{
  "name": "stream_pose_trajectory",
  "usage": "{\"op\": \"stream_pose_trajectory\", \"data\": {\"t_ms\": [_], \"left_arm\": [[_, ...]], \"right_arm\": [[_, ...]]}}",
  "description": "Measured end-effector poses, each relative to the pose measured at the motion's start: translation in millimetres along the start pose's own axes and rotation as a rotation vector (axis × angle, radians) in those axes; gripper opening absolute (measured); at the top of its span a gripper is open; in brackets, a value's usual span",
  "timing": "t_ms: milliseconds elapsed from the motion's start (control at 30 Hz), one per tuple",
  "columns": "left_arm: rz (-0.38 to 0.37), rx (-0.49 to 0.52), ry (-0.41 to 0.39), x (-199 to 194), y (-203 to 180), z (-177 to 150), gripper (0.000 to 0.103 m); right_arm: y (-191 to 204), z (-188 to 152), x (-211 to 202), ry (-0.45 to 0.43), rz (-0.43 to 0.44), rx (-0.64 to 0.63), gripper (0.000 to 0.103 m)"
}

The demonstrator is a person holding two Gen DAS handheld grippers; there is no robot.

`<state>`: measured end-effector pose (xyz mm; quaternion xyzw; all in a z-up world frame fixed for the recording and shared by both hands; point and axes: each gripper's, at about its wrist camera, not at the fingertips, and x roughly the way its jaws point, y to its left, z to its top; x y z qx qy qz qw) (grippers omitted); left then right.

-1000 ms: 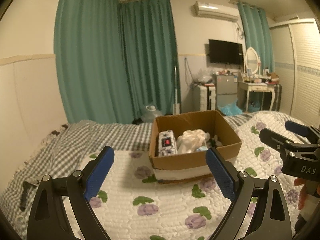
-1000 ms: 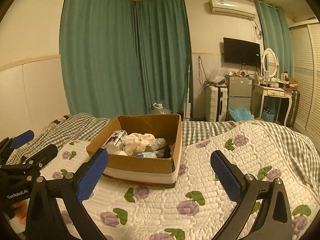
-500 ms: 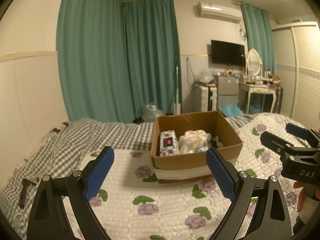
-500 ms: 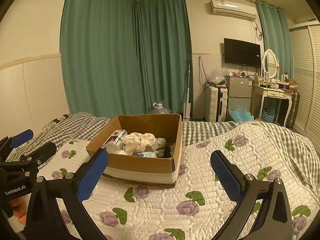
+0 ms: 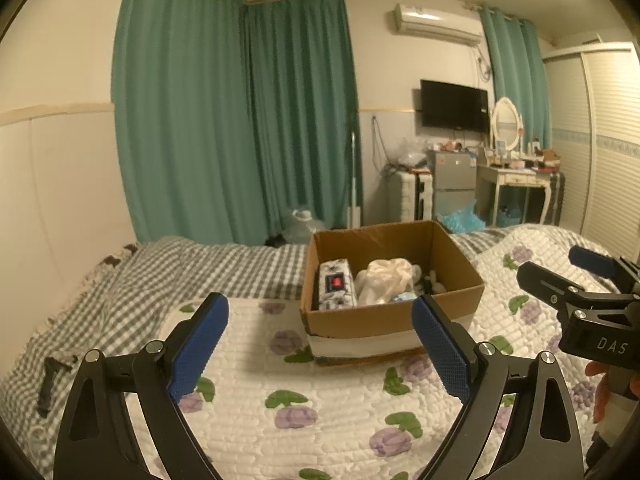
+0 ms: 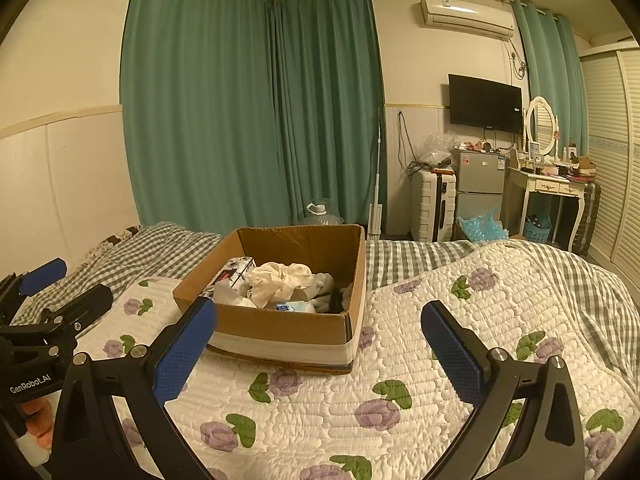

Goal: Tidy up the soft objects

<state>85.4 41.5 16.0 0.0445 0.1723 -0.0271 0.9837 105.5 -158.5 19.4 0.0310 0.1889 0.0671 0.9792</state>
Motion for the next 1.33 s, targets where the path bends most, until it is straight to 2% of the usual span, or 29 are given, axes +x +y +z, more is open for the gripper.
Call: {"op": "stream_pose_trajectory", "data": {"t_ms": [1333], "left_arm": [[-0.006,-0.005,0.000,-1.3,0.5,-2.7,0.094]], "right_arm": [[0.8,-1.2,1.0,0.007,0.002,0.000,0.103]]}}
